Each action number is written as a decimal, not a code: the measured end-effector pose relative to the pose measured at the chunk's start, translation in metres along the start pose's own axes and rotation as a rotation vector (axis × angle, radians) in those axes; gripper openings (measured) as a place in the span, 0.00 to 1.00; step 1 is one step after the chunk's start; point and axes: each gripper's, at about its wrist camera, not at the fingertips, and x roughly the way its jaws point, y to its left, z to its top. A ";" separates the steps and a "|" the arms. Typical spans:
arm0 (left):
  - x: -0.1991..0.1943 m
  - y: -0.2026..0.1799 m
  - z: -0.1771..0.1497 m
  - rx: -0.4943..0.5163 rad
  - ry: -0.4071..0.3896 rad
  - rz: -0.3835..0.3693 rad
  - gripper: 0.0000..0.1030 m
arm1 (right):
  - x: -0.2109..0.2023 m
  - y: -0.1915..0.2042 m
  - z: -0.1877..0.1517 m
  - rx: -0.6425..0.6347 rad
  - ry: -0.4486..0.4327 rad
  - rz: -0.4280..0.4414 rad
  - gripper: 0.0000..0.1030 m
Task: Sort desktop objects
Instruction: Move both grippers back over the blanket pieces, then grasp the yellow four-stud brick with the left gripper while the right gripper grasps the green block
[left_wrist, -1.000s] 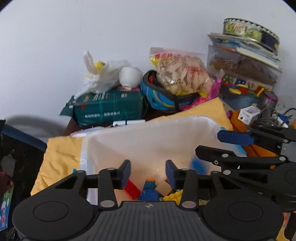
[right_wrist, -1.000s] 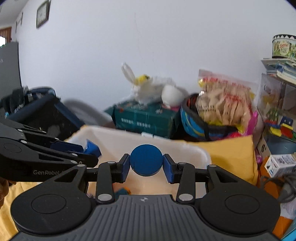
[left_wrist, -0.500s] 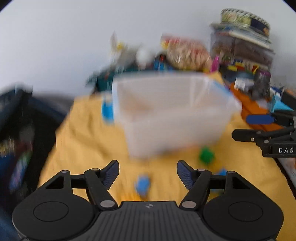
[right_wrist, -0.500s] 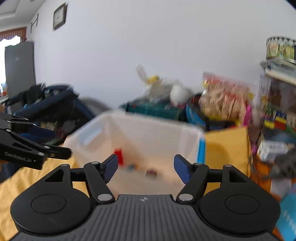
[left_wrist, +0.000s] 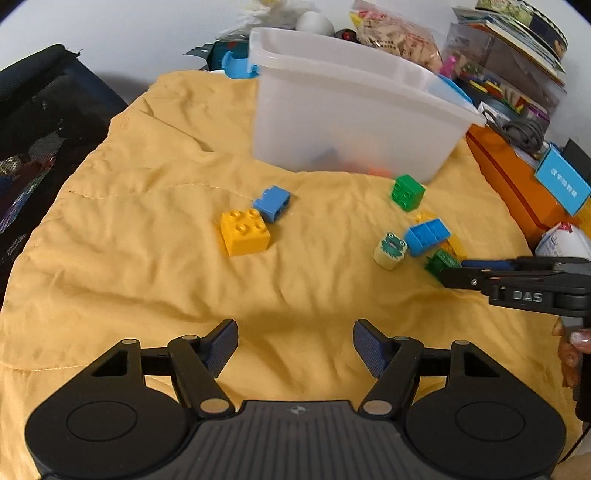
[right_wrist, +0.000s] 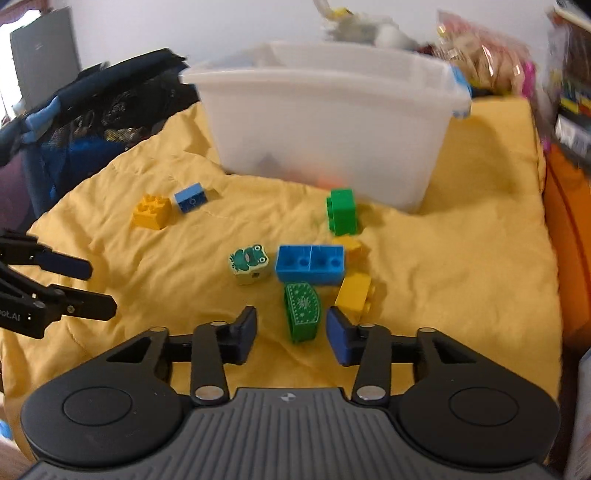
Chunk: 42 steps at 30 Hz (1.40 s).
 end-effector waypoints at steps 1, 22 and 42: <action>0.001 -0.001 -0.001 -0.003 -0.005 0.002 0.70 | 0.002 -0.006 0.000 0.055 0.005 0.002 0.41; 0.061 0.008 0.057 0.021 0.006 0.051 0.34 | -0.002 0.052 -0.059 -0.754 0.036 -0.340 0.23; 0.023 -0.048 -0.014 0.041 0.113 -0.169 0.42 | -0.037 0.041 -0.032 -0.396 -0.071 -0.037 0.42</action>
